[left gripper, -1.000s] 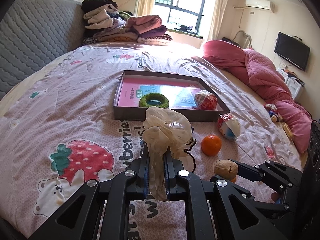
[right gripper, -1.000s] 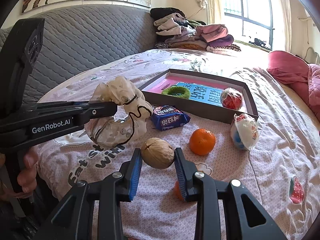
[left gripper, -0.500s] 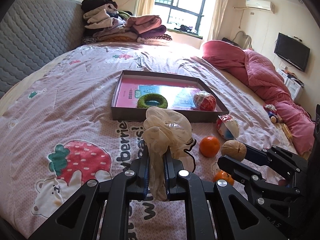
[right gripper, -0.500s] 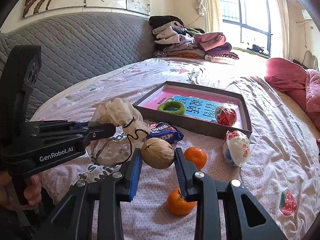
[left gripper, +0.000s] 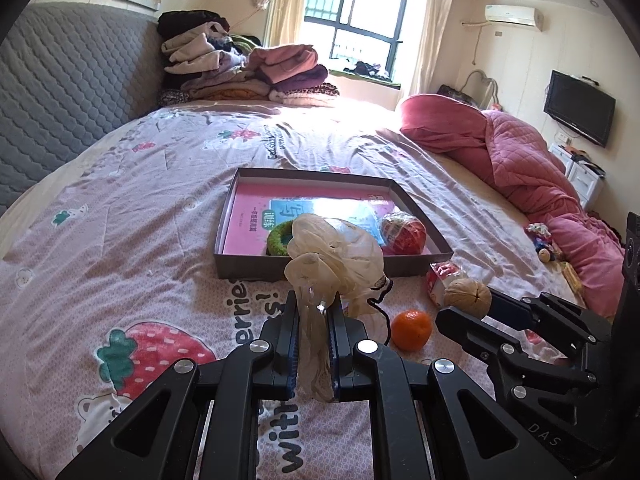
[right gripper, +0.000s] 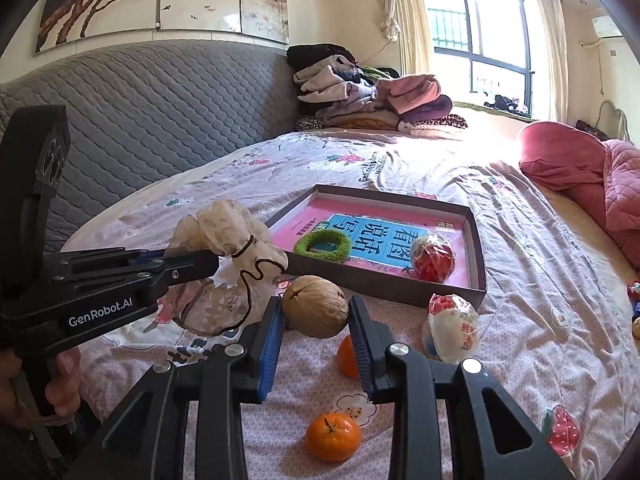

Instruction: Organize objects

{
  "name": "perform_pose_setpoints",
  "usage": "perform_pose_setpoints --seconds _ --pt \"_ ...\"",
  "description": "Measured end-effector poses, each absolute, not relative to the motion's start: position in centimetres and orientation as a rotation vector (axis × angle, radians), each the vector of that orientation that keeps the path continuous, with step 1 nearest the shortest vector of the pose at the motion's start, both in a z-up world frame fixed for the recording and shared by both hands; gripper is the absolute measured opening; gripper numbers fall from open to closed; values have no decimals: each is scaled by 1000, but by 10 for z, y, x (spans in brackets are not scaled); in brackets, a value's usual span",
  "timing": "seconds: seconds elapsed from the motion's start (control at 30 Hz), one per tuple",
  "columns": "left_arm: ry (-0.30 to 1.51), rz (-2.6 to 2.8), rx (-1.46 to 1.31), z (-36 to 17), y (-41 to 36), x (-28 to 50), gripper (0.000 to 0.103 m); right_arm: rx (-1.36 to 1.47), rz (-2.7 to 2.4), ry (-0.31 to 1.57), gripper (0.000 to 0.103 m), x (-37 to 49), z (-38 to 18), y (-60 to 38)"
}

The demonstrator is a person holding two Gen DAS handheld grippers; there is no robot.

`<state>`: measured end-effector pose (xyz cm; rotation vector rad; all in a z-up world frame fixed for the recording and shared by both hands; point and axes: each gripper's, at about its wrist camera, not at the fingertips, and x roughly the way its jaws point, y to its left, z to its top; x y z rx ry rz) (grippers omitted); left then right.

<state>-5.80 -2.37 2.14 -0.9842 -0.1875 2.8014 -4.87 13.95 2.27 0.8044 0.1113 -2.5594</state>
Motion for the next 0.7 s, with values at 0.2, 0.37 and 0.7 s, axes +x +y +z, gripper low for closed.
perform_pose_setpoints --seconds 0.2,0.37,0.7 --pt "-175 2792 -981 24 -18 -70 12 796 -2564 109 33 -62 25 141" --pt "-166 2790 -987 25 -16 -80 12 805 -2565 102 33 -76 26 144" --pt "-150 2803 -992 25 -18 -98 12 801 -2573 67 33 -98 31 150"
